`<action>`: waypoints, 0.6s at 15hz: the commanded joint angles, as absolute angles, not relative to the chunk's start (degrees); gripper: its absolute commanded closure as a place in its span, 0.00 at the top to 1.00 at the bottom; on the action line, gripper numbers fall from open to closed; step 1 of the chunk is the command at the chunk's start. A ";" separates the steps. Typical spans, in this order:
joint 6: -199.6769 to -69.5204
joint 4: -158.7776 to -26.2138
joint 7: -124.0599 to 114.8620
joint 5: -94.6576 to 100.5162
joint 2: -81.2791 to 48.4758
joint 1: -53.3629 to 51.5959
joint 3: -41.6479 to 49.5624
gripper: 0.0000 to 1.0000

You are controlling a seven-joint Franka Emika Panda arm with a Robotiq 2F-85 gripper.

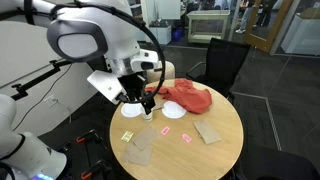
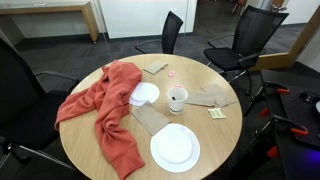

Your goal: Remove the black pen from the white cup

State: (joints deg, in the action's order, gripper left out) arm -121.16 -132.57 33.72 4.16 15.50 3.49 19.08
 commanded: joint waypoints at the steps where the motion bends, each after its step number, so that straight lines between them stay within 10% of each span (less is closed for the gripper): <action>1: -121.07 -132.49 34.10 3.64 15.35 5.11 17.55 1.00; 9: -122.01 -132.33 35.34 3.43 15.04 4.65 17.37 1.00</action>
